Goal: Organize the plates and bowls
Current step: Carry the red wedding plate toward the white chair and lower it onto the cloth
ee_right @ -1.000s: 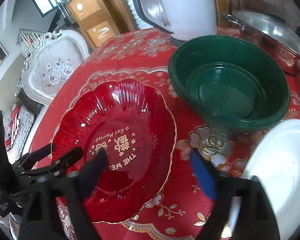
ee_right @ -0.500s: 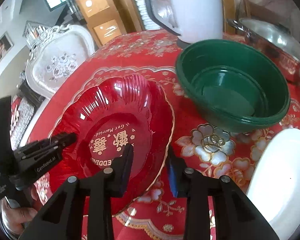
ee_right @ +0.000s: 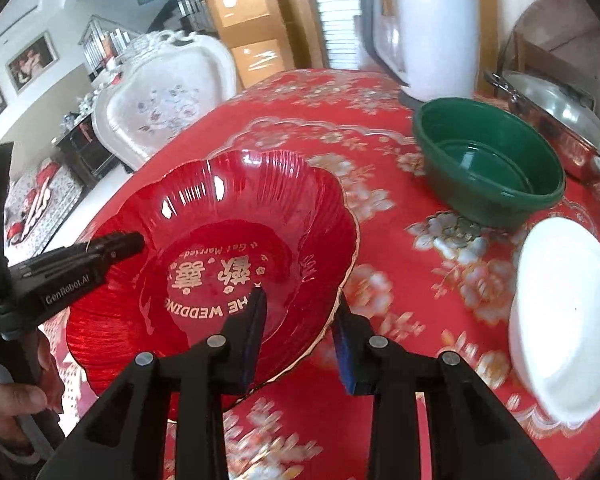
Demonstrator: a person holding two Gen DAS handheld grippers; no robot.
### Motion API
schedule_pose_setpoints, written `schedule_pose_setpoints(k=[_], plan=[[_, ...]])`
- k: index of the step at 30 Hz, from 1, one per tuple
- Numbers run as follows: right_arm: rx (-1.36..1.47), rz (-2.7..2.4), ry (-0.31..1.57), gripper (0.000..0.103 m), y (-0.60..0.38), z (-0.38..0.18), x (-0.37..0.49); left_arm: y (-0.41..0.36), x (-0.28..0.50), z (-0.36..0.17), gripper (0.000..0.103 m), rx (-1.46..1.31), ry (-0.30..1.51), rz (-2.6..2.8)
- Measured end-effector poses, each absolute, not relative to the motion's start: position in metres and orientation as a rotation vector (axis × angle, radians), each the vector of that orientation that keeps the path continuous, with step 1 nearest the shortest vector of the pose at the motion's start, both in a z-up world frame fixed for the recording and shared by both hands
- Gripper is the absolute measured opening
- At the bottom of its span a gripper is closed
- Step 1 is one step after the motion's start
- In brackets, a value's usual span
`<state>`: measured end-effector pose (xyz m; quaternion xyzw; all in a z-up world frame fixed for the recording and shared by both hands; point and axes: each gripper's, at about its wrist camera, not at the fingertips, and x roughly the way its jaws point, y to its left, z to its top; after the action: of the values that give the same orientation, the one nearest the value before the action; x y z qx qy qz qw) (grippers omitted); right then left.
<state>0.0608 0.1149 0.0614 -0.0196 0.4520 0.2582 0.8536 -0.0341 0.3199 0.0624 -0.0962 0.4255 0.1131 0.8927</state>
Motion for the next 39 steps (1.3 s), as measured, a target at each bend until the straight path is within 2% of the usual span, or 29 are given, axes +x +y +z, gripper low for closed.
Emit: schedule_pose_setpoints(k=[10, 22, 23, 25, 27, 30, 39], plan=[[-0.150, 0.580, 0.908, 0.032, 0.142, 0.056, 0.009, 0.340, -0.094, 0.043, 0.023, -0.281, 0.877, 0.307], [-0.198, 0.615, 0.954, 0.034, 0.163, 0.023, -0.015, 0.357, -0.114, 0.019, 0.023, -0.353, 0.828, 0.381], [-0.199, 0.619, 0.953, 0.034, 0.164, 0.023, -0.016, 0.359, -0.115, 0.018, 0.024, -0.354, 0.824, 0.388], [-0.187, 0.624, 0.969, 0.041, 0.163, 0.022, -0.017, 0.364, -0.119, 0.017, 0.043, -0.357, 0.811, 0.411], [-0.154, 0.630, 0.995, 0.053, 0.160, 0.021, -0.018, 0.370, -0.126, 0.021, 0.053, -0.361, 0.777, 0.450], [-0.099, 0.638, 1.014, 0.054, 0.150, 0.023, -0.017, 0.375, -0.135, 0.032, 0.069, -0.351, 0.743, 0.481], [-0.063, 0.609, 0.936, 0.055, 0.118, 0.053, -0.027, 0.336, -0.136, 0.072, 0.071, -0.286, 0.680, 0.405]])
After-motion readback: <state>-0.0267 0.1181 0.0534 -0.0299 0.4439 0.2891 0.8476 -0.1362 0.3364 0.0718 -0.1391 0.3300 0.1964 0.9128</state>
